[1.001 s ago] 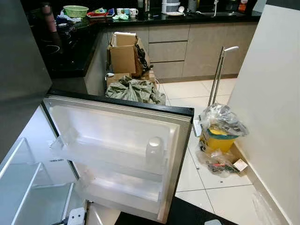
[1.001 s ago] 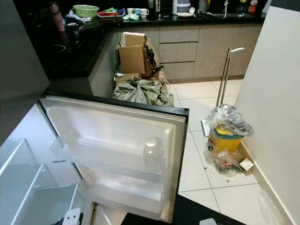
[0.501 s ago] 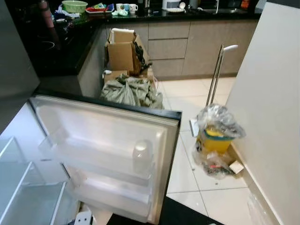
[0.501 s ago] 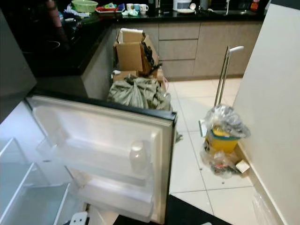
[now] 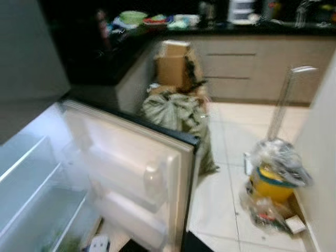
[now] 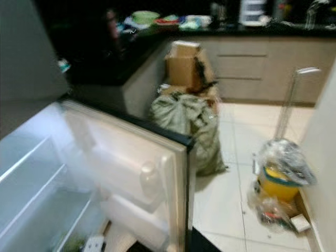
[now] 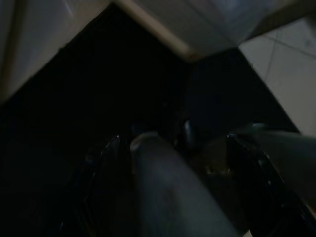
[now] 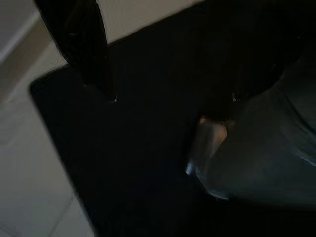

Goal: Restocking fridge

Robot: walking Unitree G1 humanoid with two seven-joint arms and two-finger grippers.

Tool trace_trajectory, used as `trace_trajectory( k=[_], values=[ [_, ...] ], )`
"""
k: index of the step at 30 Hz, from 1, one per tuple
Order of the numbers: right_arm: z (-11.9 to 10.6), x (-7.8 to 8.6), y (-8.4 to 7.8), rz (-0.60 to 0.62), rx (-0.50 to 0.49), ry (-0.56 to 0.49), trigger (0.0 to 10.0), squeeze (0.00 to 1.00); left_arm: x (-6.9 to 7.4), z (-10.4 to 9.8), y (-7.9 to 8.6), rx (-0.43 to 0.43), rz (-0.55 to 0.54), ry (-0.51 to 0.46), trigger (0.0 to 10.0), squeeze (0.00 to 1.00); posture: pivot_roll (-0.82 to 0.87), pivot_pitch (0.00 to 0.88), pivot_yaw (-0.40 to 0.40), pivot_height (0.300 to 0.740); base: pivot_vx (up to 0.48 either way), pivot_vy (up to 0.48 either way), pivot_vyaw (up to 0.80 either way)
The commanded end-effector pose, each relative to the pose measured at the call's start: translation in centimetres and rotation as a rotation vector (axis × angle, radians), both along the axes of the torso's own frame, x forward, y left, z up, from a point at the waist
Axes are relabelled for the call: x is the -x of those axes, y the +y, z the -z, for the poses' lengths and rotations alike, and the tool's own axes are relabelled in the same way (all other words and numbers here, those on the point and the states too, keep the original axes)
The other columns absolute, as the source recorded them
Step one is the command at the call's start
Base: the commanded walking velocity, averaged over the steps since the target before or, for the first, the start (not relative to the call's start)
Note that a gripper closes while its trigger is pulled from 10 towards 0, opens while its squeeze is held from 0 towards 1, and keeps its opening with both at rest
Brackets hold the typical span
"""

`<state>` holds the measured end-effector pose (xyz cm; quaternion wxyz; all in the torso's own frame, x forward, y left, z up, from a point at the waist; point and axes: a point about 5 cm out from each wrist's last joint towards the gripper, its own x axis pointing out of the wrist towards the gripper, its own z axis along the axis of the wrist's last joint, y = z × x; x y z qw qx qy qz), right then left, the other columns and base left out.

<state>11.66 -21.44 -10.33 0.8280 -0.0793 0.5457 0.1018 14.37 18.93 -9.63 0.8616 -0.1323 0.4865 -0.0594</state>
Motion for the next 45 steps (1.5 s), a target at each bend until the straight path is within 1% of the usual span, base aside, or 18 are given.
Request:
trace_trajectory(
  k=[1,15,17,26,33,36,37,38,40,42,43,44,45],
  values=[
    [0.1,0.3,0.0,-0.011,-0.002,0.009,10.0,0.0,-0.1,0.0,0.0,-0.002,0.004,0.004,10.0,0.0,-0.12,0.007,0.035,0.74,0.0,-0.428,0.46],
    [0.1,0.6,-0.1,-0.019,0.005,0.015,10.0,0.0,-0.1,0.0,0.1,-0.006,0.02,0.007,10.0,0.0,-0.13,0.001,0.039,0.74,0.0,-0.43,0.61],
    [0.1,0.6,-0.1,-0.017,-0.003,0.012,10.0,0.0,-0.3,-0.1,0.1,-0.02,0.01,0.005,10.0,0.0,-0.13,0.0,0.037,0.74,0.0,0.0,0.65],
    [0.0,0.5,-0.3,-0.019,-0.008,0.007,10.0,0.0,-0.2,0.0,0.0,-0.016,0.002,0.009,10.0,0.0,-0.13,0.0,0.034,0.74,0.0,0.0,0.65],
    [-0.3,-0.5,-0.4,-0.012,-0.007,-0.038,10.0,0.0,-0.2,0.0,-0.2,-0.013,0.008,0.011,10.0,0.0,-0.13,0.0,0.037,0.74,0.0,0.0,0.66],
    [-0.7,-1.5,-0.6,-0.004,0.001,-0.074,10.0,0.0,-0.2,0.0,-0.2,-0.012,0.012,0.011,10.0,0.0,-0.13,0.002,0.039,0.74,0.0,0.0,0.65],
    [-0.9,-2.1,-0.9,0.01,0.016,-0.094,10.0,0.0,-0.2,0.0,-0.3,-0.012,0.019,0.011,10.0,0.0,-0.13,0.003,0.042,0.74,0.0,0.0,0.65],
    [-1.0,-2.2,-1.0,0.014,0.027,-0.098,10.0,0.0,-0.2,0.0,-0.3,-0.012,0.021,0.011,10.0,0.0,-0.13,0.003,0.042,0.74,0.0,0.0,0.65],
    [-1.1,-2.4,-1.5,0.013,0.061,-0.102,10.0,0.0,-0.2,0.0,-0.3,-0.012,0.023,0.011,10.0,0.0,-0.13,0.003,0.041,0.74,0.0,0.0,0.65],
    [-1.2,-2.4,-1.6,0.013,0.071,-0.102,10.0,0.0,-0.2,0.0,-0.3,-0.012,0.023,0.011,10.0,0.0,-0.13,0.003,0.041,0.74,0.0,0.0,0.65],
    [-1.2,-2.5,-2.0,0.02,0.102,-0.106,10.0,0.0,-0.2,0.0,-0.3,-0.013,0.027,0.01,10.0,0.0,-0.13,0.0,0.041,0.74,0.0,0.0,0.58],
    [-1.2,-2.5,-2.0,0.02,0.102,-0.106,10.0,0.0,-0.2,0.0,-0.3,-0.013,0.027,0.01,10.0,0.0,-0.13,0.0,0.041,0.74,0.0,0.0,0.58],
    [-1.3,-2.6,-2.4,0.028,0.13,-0.108,10.0,0.0,-0.2,0.0,-0.4,-0.013,0.031,0.01,10.0,0.0,-0.13,0.0,0.04,0.74,0.0,0.0,0.54]
  ],
)
